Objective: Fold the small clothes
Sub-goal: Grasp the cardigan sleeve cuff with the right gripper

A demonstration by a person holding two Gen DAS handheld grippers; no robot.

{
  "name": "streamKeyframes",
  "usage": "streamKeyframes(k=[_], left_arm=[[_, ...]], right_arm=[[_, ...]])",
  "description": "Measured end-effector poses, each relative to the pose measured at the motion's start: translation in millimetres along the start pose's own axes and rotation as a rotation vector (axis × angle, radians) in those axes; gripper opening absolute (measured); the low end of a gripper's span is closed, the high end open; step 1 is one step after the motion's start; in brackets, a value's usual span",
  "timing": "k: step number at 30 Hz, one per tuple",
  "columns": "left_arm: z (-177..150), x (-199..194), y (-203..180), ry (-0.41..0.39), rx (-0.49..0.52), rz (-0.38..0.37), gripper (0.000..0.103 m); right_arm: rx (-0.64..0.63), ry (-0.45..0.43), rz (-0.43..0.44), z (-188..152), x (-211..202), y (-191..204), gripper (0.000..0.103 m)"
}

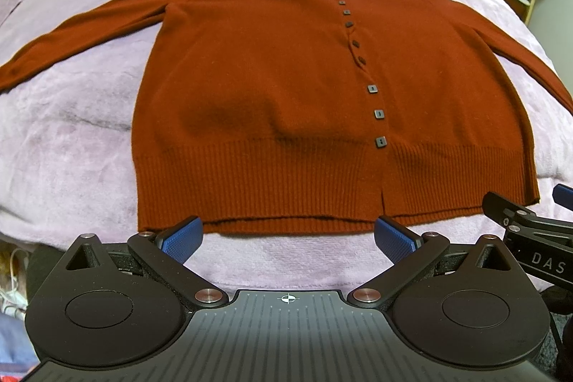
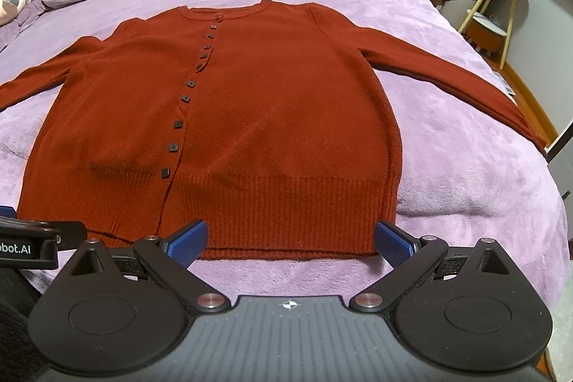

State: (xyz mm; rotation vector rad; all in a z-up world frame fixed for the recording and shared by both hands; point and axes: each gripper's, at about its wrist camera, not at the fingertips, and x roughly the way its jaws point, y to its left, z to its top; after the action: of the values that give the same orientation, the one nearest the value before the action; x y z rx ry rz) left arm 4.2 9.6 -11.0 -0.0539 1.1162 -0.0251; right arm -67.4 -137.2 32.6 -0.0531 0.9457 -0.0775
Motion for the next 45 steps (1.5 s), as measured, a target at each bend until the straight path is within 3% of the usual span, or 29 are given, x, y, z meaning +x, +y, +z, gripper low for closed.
streamKeyframes(k=[5, 8, 12, 14, 17, 19, 24, 25, 26, 27, 28, 32, 37, 40, 41, 43, 45], left_arm=[[1, 1, 0, 0.002, -0.004, -0.003, 0.103], [2, 1, 3, -0.004, -0.015, -0.019, 0.103], [10, -6, 11, -0.066, -0.058, -0.102, 0.103], [14, -10, 15, -0.125, -0.073, -0.146, 0.103], [28, -11, 19, -0.184, -0.06, -0.255, 0.103], [41, -10, 15, -0.205, -0.046, -0.254, 0.103], [73, 4, 3, -0.24, -0.062, -0.208, 0.103], [78, 9, 1, -0.245, -0.073, -0.198, 0.103], [84, 14, -1, -0.246, -0.085, -0.188, 0.103], [89, 20, -3, -0.242, -0.094, -0.181, 0.103], [94, 24, -6, -0.241, -0.103, -0.18, 0.103], [110, 42, -7, -0.235, -0.151, -0.193, 0.103], [120, 63, -11, -0.205, -0.166, -0.212, 0.103], [124, 70, -12, -0.182, -0.156, -0.206, 0.103], [125, 72, -11, -0.18, -0.158, -0.207, 0.103], [128, 73, -10, -0.178, -0.161, -0.21, 0.103], [131, 73, -8, -0.182, -0.16, -0.218, 0.103]], right_arm=[[0.028, -0.025, 0.034, 3, -2, -6, 0.099], [0.088, -0.075, 0.126, 6, -6, -20, 0.099], [0.368, -0.248, 0.36, 11, -6, -80, 0.099], [0.514, -0.347, 0.391, 13, 1, -116, 0.099], [0.61, -0.392, 0.341, 22, 20, -165, 0.099], [0.697, -0.427, 0.31, 25, 35, -204, 0.099], [1.076, -0.445, 0.258, 13, 85, -306, 0.097], [1.123, -0.435, 0.242, 10, 97, -318, 0.089], [1.177, -0.42, 0.22, 7, 110, -331, 0.073], [1.234, -0.396, 0.197, 4, 122, -344, 0.063], [1.286, -0.375, 0.178, -1, 135, -349, 0.044], [1.486, -0.392, 0.217, -21, 169, -376, 0.026], [1.542, -0.439, 0.23, -17, 190, -387, 0.026], [1.491, -0.436, 0.207, -8, 195, -390, 0.02], [1.463, -0.415, 0.178, 0, 193, -393, 0.011], [1.333, -0.362, 0.062, 18, 187, -389, 0.008], [1.101, -0.314, -0.135, 55, 172, -369, 0.008]])
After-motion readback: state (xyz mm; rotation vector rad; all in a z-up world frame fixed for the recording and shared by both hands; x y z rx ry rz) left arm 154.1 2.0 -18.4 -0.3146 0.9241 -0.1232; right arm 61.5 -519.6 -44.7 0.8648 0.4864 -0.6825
